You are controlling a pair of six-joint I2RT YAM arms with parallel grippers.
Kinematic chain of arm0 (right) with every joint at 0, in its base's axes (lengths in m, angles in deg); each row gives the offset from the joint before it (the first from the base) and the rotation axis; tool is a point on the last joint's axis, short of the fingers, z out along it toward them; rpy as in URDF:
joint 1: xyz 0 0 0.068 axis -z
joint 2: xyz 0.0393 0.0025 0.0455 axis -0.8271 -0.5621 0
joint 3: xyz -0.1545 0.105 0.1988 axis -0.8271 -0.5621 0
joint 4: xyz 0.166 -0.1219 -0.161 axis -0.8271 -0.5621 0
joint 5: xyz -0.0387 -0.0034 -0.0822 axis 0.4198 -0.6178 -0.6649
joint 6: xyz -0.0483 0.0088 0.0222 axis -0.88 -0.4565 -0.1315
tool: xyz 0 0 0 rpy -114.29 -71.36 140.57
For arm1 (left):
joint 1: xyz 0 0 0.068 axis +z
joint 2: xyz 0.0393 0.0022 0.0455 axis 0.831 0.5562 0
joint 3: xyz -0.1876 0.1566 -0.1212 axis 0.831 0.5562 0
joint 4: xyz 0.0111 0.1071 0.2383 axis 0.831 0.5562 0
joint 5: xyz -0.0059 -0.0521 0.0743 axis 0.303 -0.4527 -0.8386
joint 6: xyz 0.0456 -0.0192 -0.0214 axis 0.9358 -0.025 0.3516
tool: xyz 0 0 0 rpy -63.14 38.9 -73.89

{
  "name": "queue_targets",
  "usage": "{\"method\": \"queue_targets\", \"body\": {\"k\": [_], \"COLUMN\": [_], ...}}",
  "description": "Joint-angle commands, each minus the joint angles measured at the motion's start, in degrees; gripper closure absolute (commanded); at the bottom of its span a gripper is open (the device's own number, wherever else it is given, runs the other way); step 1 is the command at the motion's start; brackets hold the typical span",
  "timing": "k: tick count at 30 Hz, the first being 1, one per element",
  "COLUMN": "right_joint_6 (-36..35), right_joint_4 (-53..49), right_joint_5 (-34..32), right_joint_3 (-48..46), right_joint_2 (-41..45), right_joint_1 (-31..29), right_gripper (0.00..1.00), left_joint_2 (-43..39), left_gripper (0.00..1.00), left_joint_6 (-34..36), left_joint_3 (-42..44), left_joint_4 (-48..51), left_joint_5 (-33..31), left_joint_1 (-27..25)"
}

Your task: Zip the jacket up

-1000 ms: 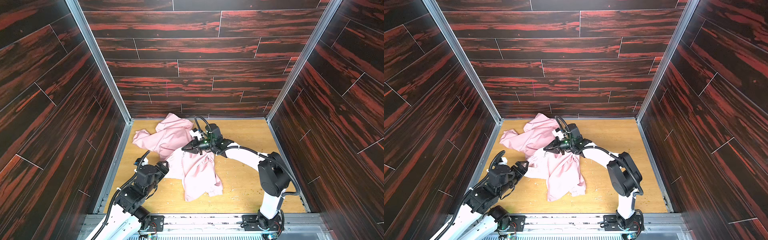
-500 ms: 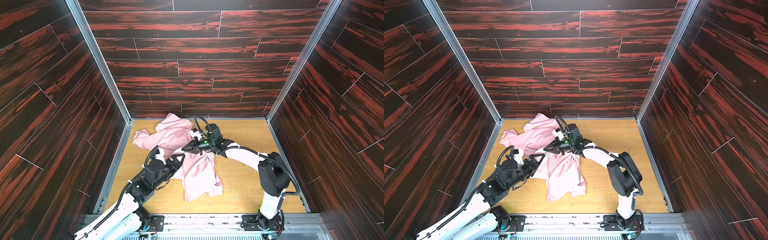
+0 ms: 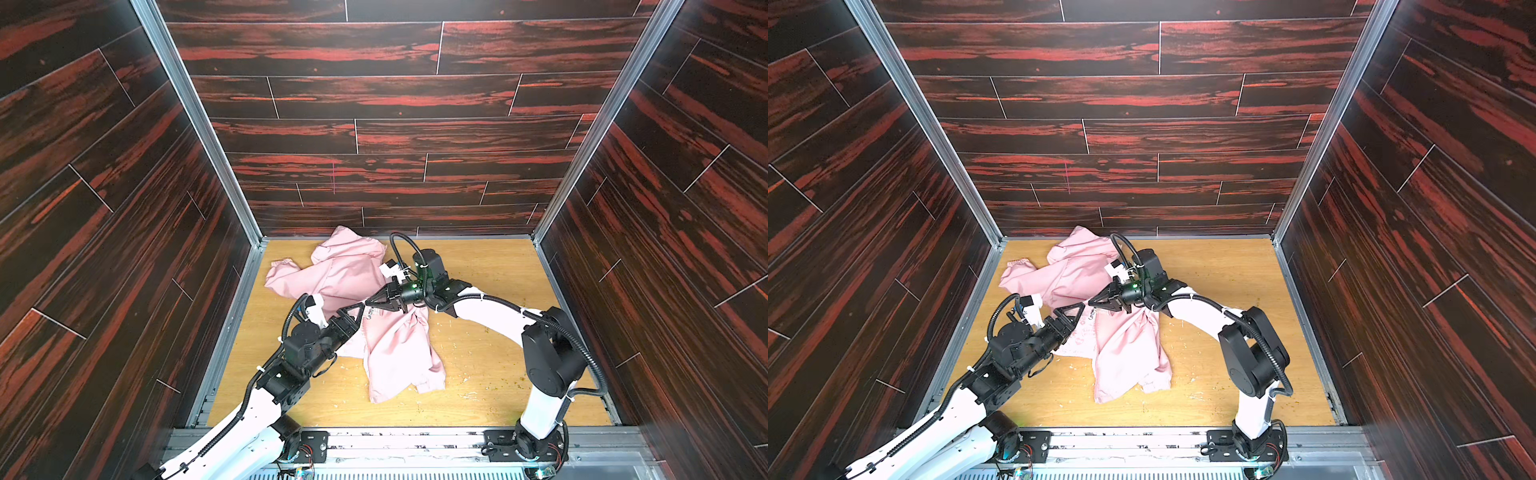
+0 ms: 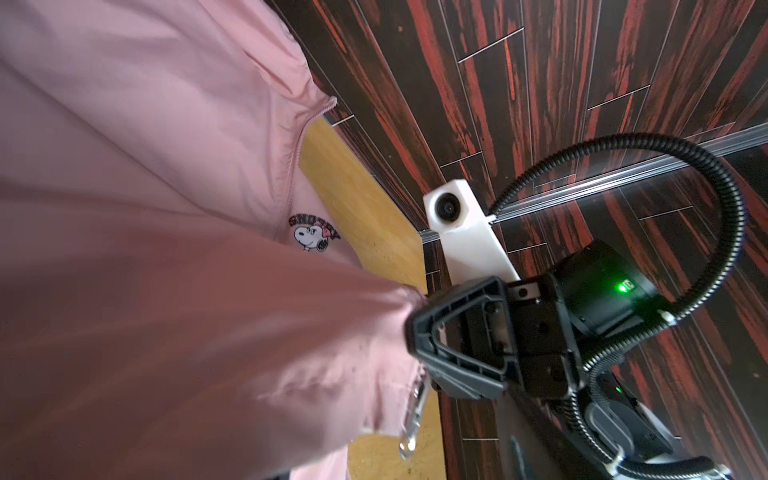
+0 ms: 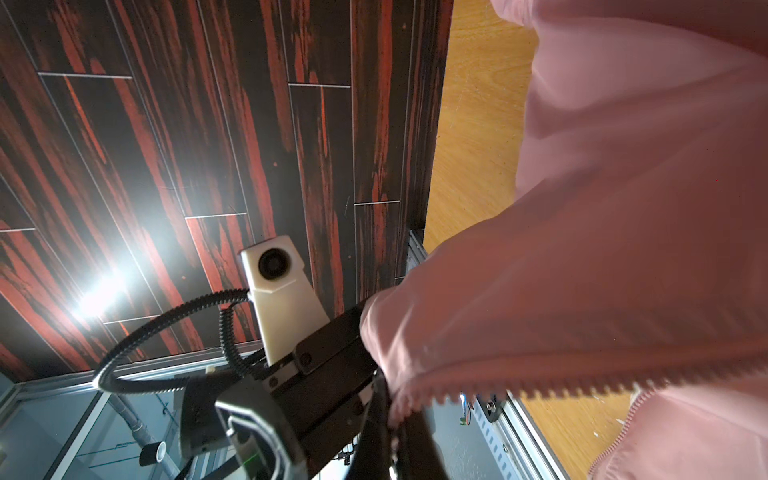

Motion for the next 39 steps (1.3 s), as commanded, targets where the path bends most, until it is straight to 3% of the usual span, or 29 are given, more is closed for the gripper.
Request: {"method": "queue_targets", "body": {"k": [1, 7, 16, 23, 34, 39], "right_joint_6": [-0.94, -2.44, -2.69, -3.42, -5.26, -5.4], "right_joint_4": [-0.77, -1.99, -2.3, -2.82, -4.79, -4.8], "right_joint_5": [1.48, 2.16, 2.58, 2.93, 2.75, 2.86], "right_joint_3": [-0.82, -0.93, -0.59, -0.71, -1.28, -1.46], "right_joint_2": [3.63, 4.18, 4.0, 4.36, 5.39, 5.66], "right_joint_1": [0.08, 0.06, 0.04, 0.11, 0.09, 0.06], "right_gripper": [1.0, 1.0, 1.0, 1.0, 1.0, 1.0], "left_joint_2": [1.12, 3.04, -0.22, 0.8, 3.19, 4.23], "left_gripper": [0.32, 0.47, 0.65, 0.69, 0.66, 0.74], "left_joint_6": [0.79, 1.34, 1.73, 1.72, 1.0, 1.0], "left_joint_3": [0.7, 0.99, 2.89, 2.69, 2.39, 2.28], "left_joint_4": [-5.01, -7.82, -7.38, -8.27, -10.79, -11.89], "left_joint_5": [2.9, 8.35, 9.67, 12.42, 14.91, 16.36], "left_joint_1": [0.81, 1.03, 1.52, 2.72, 3.56, 3.56]}}
